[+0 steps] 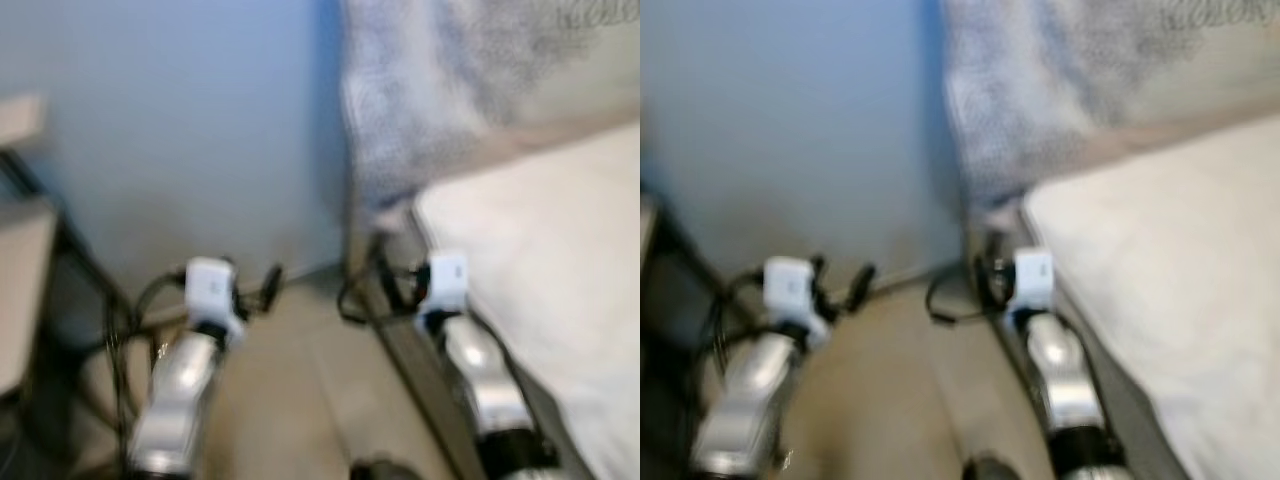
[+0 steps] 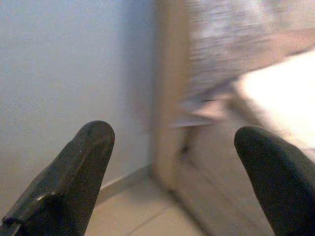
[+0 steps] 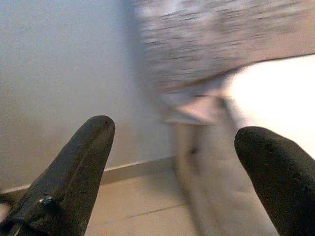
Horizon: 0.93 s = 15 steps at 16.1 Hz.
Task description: Clean up the room
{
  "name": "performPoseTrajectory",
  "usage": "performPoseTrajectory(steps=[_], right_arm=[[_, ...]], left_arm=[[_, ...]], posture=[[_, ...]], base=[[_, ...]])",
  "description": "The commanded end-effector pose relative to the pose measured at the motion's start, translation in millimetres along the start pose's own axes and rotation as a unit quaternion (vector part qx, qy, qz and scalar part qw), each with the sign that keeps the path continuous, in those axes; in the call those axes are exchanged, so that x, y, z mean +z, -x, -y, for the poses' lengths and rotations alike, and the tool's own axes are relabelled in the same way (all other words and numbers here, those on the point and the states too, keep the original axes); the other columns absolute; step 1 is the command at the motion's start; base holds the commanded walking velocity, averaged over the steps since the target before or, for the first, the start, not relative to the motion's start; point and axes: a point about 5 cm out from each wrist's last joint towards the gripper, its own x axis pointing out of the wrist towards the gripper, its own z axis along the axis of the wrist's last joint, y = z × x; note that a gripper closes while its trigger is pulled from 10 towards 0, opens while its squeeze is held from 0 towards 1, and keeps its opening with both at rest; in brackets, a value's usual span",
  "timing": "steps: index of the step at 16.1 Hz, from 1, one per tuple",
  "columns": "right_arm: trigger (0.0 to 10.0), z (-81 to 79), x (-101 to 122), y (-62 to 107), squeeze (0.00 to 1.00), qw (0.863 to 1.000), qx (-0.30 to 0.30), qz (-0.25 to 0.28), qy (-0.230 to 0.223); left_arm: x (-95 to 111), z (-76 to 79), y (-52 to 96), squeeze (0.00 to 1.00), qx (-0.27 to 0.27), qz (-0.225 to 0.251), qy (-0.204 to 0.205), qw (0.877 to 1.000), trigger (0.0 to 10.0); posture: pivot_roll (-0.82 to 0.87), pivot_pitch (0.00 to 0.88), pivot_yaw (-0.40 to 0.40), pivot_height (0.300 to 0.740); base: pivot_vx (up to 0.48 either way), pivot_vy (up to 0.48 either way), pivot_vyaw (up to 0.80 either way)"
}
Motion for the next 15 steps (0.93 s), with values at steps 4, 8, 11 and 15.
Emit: performPoseTrajectory(steps=[4,8,11,15], right_arm=[[10.0,-0.1,-4.3,1.0,0.00,1.000,-0.007,-0.006,-0.003],[10.0,0.1,-3.4,1.5,0.00,1.000,-0.009,-0.004,-0.006],[10.0,0.9,-3.5,1.9,0.00,1.000,-0.011,-0.003,-0.007],[10.0,5.8,-1.7,2.3,0.00,1.000,-0.025,0.003,-0.007]], left_arm=[[4.0,-3.5,0.2,0.00,0.001,0.008,-0.001,1.000,10.0],[4.3,-1.7,0.6,0.00,-0.016,0.010,-0.001,1.000,10.0],[4.3,-2.8,-0.4,0.00,-0.018,0.009,-0.005,1.000,10.0],[5.9,-5.4,-4.9,0.00,-0.011,0.007,-0.001,1.000,10.0]], posture=[[-0.12,0.000,0.089,0.740],[-0.13,0.000,0.095,0.740],[-0.13,0.000,0.095,0.740],[-0.13,0.000,0.094,0.740]], base=[[0.000,0.000,-0.75],[0.000,0.120,-0.75],[0.000,0.480,-0.75],[0.000,0.120,-0.75]])
